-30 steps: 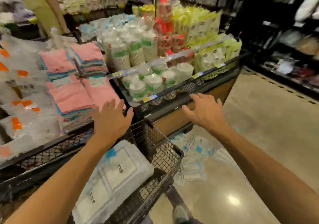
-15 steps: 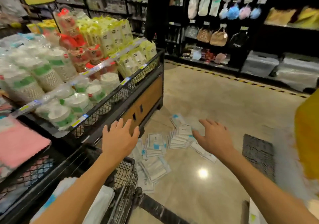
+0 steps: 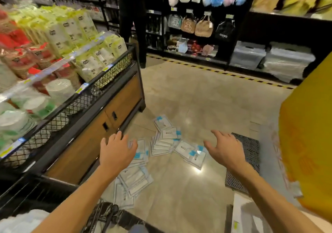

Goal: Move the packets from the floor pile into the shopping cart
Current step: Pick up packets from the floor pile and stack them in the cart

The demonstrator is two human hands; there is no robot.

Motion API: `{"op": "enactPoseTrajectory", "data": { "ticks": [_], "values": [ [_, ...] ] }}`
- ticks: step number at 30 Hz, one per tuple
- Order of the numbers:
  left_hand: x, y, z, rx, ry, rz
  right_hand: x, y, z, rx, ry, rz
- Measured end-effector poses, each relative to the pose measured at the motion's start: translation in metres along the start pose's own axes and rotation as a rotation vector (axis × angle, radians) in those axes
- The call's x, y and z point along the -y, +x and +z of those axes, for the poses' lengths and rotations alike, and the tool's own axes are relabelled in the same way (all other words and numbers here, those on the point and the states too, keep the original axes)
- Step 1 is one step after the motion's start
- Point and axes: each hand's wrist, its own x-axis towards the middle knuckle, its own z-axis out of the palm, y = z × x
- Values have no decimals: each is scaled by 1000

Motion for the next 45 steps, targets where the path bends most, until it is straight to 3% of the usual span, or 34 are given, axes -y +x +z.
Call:
{"op": "enactPoseTrajectory", "data": {
  "ticks": [12,17,24,29,35,41,45],
  "values": [
    [-91,163,73,125,47,162,-81,123,52,97,14,194],
    [-157,268,106,247,131,338,-106,195,74,126,11,317],
    [-243,388,167,269,255,617,-137,301,132,171,28,412],
    [-280,444,278,364,286,666,-179,358,245,323,61,449],
    [-298,496,458,453,345,660,-234,406,417,519,58,478],
    [-295,545,649,386,362,800,-289,433,601,520,74,524],
    [-308,576,758,386,416,747,-319,448,710,506,100,561]
  ]
}}
